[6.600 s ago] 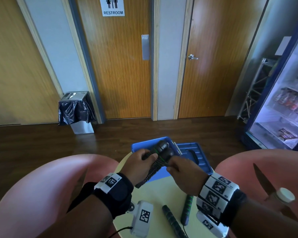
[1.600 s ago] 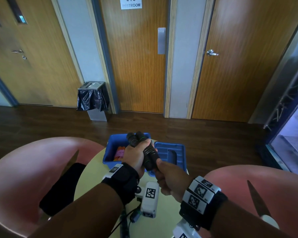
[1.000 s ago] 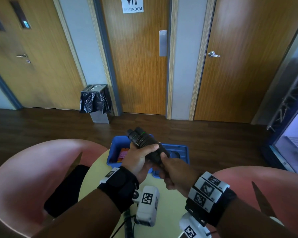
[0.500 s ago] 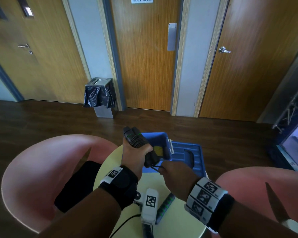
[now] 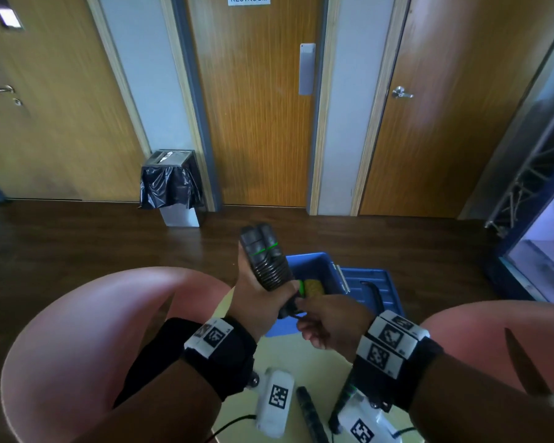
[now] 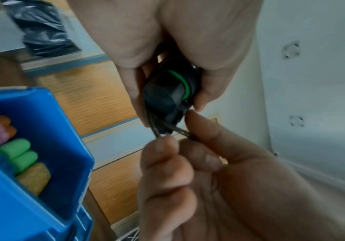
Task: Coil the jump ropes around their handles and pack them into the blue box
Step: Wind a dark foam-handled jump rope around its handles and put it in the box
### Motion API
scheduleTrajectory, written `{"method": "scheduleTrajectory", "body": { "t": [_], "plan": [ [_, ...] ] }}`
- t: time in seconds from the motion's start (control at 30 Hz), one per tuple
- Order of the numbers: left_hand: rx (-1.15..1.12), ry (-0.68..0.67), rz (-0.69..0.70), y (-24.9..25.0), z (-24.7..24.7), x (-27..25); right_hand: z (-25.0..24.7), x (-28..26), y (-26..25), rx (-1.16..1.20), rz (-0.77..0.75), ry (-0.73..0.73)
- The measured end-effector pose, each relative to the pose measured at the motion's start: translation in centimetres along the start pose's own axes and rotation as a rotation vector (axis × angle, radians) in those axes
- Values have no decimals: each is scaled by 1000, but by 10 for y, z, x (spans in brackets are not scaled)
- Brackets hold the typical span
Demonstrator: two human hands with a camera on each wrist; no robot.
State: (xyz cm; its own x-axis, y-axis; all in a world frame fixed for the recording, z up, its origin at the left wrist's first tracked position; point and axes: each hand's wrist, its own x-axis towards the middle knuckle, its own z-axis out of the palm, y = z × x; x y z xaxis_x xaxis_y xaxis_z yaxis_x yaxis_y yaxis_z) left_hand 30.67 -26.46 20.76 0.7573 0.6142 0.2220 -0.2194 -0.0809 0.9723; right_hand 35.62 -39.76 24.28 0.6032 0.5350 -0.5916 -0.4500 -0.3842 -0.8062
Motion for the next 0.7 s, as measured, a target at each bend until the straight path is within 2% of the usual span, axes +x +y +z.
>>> {"method": "scheduleTrajectory", "body": {
  "t": [0.17, 0.27, 0.33, 0.43, 0.57, 0.7],
  "plan": [
    [108, -164, 105, 2, -24, 6, 24, 13, 7, 171, -47, 35],
    [90, -201, 123, 1, -37, 13, 32, 18, 6, 239, -37, 13],
    [63, -206, 144, -2, -42, 16, 38, 22, 9, 242, -84, 15],
    [79, -167, 163, -11, -51, 17, 45, 27, 15, 166, -188, 58],
    [108, -120, 111, -16, -58, 19, 49, 30, 18, -26, -235, 27],
    [128, -135, 115, -21, -60, 19, 52, 37, 18, -253, -308, 113]
  ]
}}
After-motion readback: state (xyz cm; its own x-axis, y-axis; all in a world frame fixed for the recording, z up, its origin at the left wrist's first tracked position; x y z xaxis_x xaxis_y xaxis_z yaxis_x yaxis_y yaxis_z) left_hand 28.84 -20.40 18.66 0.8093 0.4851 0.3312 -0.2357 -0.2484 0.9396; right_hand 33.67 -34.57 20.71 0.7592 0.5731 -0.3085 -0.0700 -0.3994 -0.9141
